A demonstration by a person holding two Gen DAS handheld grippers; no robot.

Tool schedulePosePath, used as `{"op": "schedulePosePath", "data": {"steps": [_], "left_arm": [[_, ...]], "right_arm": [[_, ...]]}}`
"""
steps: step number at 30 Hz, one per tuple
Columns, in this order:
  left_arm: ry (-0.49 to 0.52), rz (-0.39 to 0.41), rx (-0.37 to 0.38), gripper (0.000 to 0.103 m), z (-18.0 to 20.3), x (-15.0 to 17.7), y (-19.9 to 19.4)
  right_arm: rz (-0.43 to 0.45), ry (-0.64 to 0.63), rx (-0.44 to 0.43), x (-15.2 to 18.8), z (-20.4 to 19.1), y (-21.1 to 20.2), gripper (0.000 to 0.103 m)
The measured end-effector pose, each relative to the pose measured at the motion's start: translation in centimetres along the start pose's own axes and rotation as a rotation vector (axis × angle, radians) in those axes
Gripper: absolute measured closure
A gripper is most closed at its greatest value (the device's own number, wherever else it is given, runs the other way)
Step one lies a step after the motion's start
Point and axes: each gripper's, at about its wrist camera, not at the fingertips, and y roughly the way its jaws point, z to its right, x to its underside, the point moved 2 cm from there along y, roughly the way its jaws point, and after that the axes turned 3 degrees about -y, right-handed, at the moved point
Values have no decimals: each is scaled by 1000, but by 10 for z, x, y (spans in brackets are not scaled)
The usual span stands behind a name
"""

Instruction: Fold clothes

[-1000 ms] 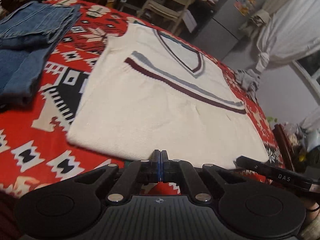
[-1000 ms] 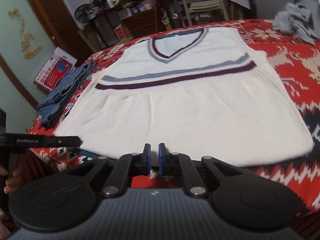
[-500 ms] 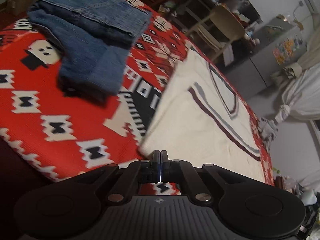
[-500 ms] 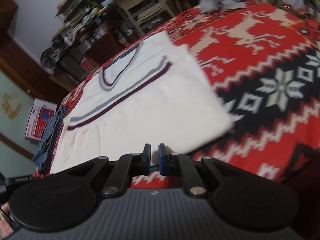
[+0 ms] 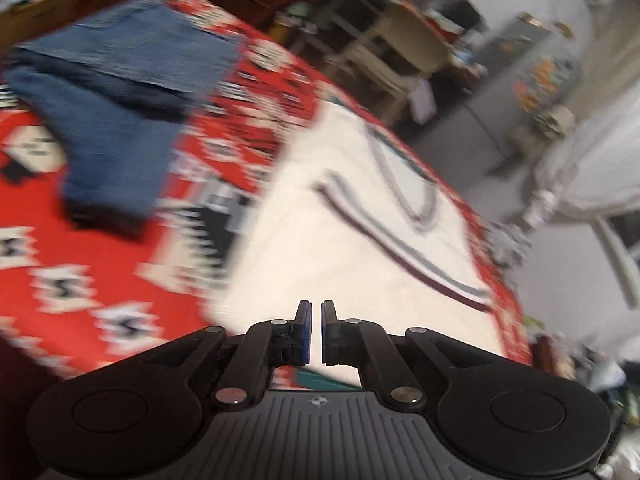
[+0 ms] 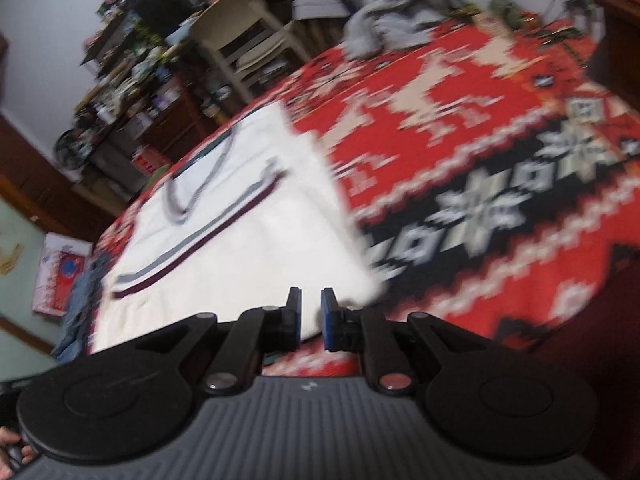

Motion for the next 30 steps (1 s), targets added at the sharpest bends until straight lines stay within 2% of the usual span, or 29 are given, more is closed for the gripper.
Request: {"op": "schedulePosePath", "data": {"steps": [4,10,15,17,20,22,25,30], "left_arm": [[12,-125,111,100,28,21,39],[54,-233,182,100,55,52,80],[81,-242,145,100,55,56,87],[51,-229,140,100,47,54,82],[8,-203,142,100,41,48,74],[14,-190,149,100,44,47,71],[34,-184,165,100,49,47,71],[23,-197,119,100,41,47,75]], "right_arm": [[-81,7,-108,22,-32,30,91],[-170,-44,-227,47,-80,65,91],[-188,-40,-262,52,-90,78,92],[-184,-16,-260,51,-84,78,95],[-180,8,-251,50,-78,76,94],[-186,-10,-249,50,-82,74,90],[-197,-60,-268,48,-95,77,90],[-219,-73,-275,47,-108,92,90]]}}
